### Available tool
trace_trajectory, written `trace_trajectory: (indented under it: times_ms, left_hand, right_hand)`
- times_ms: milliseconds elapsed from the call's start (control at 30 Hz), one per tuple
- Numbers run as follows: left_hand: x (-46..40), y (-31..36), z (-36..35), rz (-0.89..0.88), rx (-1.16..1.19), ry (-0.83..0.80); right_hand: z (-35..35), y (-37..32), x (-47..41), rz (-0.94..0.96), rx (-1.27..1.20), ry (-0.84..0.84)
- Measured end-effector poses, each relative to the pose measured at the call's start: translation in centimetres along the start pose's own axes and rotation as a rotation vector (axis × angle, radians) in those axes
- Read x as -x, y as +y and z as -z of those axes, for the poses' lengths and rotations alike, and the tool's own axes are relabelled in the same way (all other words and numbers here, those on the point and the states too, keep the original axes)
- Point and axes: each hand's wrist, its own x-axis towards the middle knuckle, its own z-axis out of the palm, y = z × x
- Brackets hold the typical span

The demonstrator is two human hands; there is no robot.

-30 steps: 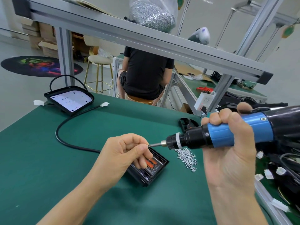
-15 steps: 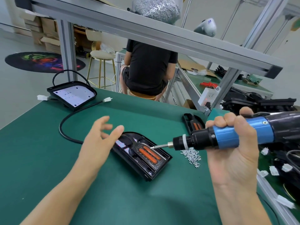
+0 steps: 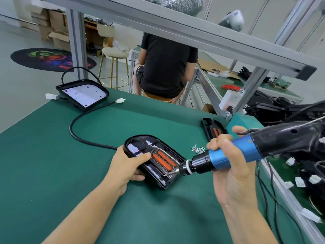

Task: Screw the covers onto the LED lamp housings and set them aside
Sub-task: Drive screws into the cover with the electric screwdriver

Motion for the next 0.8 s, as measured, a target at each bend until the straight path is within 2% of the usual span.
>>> trace_trajectory:
  times_ms: [167, 800]
  left_hand:
    - [-0.30, -0.71, -0.25, -0.035, 0.089, 0.030]
    - [-0.51, -1.03, -0.46, -0.130, 0.109, 0.005]
  right_hand:
    - [-0.17, -0.13, 0.30, -0.015, 0.020, -0.029]
    - [-0.44, 0.02, 0.71, -0.049, 0.066, -0.048]
